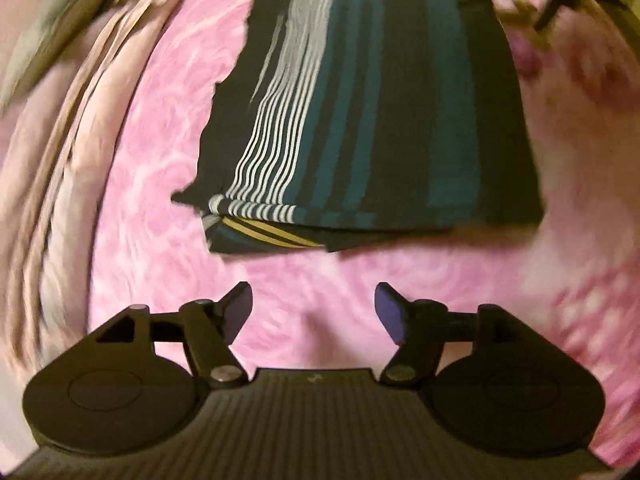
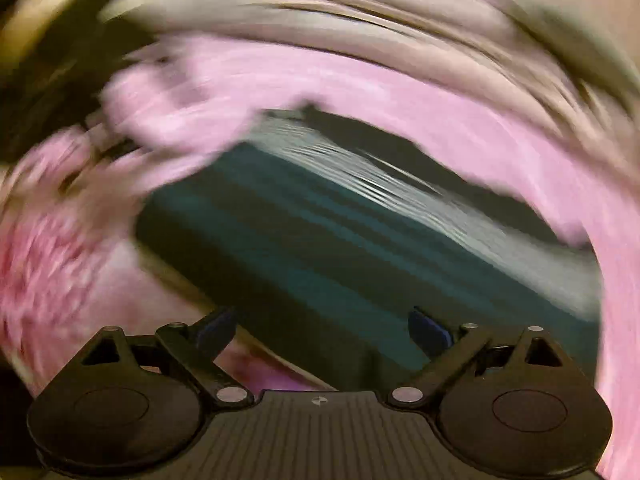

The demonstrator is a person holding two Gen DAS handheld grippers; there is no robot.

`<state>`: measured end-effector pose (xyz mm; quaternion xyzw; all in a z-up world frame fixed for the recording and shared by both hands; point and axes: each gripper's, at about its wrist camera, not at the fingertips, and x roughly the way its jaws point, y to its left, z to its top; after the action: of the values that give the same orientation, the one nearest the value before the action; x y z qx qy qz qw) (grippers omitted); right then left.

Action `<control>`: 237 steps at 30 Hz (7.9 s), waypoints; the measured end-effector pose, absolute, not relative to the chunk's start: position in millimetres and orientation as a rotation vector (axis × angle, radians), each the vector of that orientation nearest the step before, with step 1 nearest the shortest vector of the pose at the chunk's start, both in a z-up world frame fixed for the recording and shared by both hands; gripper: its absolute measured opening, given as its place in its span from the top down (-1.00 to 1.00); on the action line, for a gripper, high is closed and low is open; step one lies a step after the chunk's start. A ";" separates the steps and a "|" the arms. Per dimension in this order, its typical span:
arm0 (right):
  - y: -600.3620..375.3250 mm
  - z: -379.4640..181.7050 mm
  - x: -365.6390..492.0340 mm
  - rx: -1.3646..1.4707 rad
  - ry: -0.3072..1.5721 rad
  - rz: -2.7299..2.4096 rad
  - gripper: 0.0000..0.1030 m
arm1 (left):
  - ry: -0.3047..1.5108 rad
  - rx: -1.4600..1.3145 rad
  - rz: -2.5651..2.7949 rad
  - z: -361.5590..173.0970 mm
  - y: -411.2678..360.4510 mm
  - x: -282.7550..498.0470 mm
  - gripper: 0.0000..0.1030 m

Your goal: Fold clothes

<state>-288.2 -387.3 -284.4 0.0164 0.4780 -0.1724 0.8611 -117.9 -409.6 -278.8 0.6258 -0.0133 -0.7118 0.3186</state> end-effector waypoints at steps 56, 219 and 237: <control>-483.6 -172.8 -432.8 0.810 0.460 -1.016 0.76 | -0.851 1.807 -2.334 -176.5 -610.1 -348.3 0.62; -484.3 -228.5 -624.6 1.060 0.686 -1.161 -0.56 | -0.160 1.415 -2.239 -256.6 -442.5 -406.0 -0.23; -550.4 -279.8 -701.4 1.022 0.667 -0.760 -0.56 | -0.059 1.461 -1.842 -295.5 -433.4 -489.0 -0.29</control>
<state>-701.4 -550.4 -279.8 0.4681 0.3054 -0.3480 0.7527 -489.0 -433.4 -295.5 0.5734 -0.0232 -0.7230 0.3847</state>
